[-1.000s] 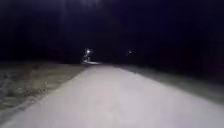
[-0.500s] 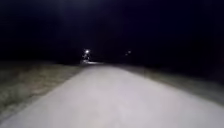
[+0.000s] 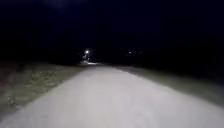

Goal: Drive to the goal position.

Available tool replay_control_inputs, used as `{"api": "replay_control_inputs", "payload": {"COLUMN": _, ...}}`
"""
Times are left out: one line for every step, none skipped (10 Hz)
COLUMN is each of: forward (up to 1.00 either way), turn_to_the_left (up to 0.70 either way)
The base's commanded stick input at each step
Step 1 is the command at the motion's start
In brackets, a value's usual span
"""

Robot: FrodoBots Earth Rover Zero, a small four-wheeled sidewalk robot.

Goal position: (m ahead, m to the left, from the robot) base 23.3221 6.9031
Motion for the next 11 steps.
{"api": "replay_control_inputs", "payload": {"forward": 1.00, "turn_to_the_left": 0.04}}
{"api": "replay_control_inputs", "payload": {"forward": 1.00, "turn_to_the_left": 0.05}}
{"api": "replay_control_inputs", "payload": {"forward": 1.00, "turn_to_the_left": 0.21}}
{"api": "replay_control_inputs", "payload": {"forward": 1.00, "turn_to_the_left": 0.20}}
{"api": "replay_control_inputs", "payload": {"forward": 1.00, "turn_to_the_left": 0.05}}
{"api": "replay_control_inputs", "payload": {"forward": 1.00, "turn_to_the_left": 0.04}}
{"api": "replay_control_inputs", "payload": {"forward": 1.00, "turn_to_the_left": 0.03}}
{"api": "replay_control_inputs", "payload": {"forward": 1.00, "turn_to_the_left": 0.03}}
{"api": "replay_control_inputs", "payload": {"forward": 1.00, "turn_to_the_left": 0.02}}
{"api": "replay_control_inputs", "payload": {"forward": 1.00, "turn_to_the_left": 0.03}}
{"api": "replay_control_inputs", "payload": {"forward": 1.00, "turn_to_the_left": 0.02}}
